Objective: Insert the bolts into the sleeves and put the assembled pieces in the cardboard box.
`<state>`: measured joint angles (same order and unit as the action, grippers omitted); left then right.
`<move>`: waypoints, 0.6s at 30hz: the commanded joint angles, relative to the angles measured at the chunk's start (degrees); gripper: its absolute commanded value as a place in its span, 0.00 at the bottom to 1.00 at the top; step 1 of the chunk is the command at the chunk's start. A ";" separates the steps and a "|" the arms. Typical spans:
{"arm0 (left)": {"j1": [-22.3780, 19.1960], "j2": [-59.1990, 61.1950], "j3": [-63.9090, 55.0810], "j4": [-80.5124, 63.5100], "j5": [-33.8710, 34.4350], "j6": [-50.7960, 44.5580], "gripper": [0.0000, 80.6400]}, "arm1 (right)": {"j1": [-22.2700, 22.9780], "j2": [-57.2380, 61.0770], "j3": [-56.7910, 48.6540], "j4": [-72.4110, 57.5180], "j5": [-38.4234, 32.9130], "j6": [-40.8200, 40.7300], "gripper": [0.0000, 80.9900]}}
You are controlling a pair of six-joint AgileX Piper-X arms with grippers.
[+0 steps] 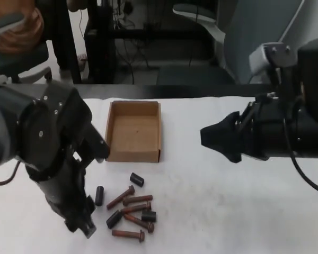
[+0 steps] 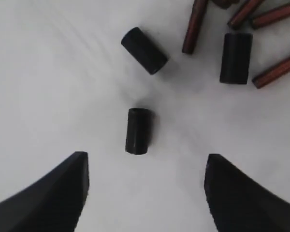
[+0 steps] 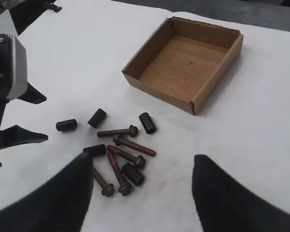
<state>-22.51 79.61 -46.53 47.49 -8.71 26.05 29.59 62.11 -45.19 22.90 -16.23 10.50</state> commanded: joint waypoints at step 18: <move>6.93 16.35 -0.76 -5.19 7.31 7.88 0.64 | 5.08 0.94 -0.75 -0.74 0.12 6.89 0.70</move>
<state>-15.41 93.76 -47.20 42.69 0.00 33.50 32.76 62.26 -45.27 20.71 -16.34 13.60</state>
